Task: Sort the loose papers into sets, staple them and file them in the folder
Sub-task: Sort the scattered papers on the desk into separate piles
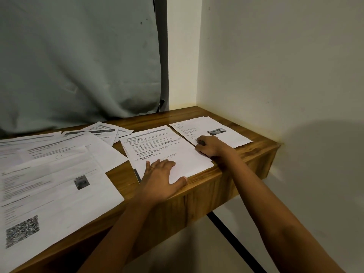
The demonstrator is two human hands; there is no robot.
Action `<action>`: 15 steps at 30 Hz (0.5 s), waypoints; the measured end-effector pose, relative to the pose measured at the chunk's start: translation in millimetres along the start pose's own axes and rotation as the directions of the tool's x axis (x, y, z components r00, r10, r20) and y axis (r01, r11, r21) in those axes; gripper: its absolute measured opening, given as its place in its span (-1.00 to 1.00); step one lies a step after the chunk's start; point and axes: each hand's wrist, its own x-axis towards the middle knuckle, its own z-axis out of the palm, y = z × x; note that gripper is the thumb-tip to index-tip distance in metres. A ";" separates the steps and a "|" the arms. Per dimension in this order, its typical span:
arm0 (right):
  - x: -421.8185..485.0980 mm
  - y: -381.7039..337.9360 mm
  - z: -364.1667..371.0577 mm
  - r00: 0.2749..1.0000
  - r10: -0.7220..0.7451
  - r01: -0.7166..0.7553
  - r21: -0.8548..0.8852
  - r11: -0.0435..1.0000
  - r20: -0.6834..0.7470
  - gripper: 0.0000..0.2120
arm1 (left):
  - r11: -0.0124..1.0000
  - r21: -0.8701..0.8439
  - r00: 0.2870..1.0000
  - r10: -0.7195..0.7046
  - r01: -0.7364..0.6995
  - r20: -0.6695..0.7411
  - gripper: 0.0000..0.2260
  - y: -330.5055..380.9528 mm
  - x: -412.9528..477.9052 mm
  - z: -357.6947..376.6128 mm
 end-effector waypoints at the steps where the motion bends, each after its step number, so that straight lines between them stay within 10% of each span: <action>1: -1.0 0.5 1.1 1.000 -0.006 0.006 -0.001 1.000 0.002 -0.59 | 1.000 -0.006 1.000 0.000 0.000 0.005 -0.32 0.1 -0.5 -0.2; 15: -2.6 -107.5 6.3 0.931 -0.225 0.266 0.113 0.957 -0.288 -0.63 | 0.997 -0.020 0.980 -0.074 0.071 -0.185 -0.46 -24.5 -22.1 -71.7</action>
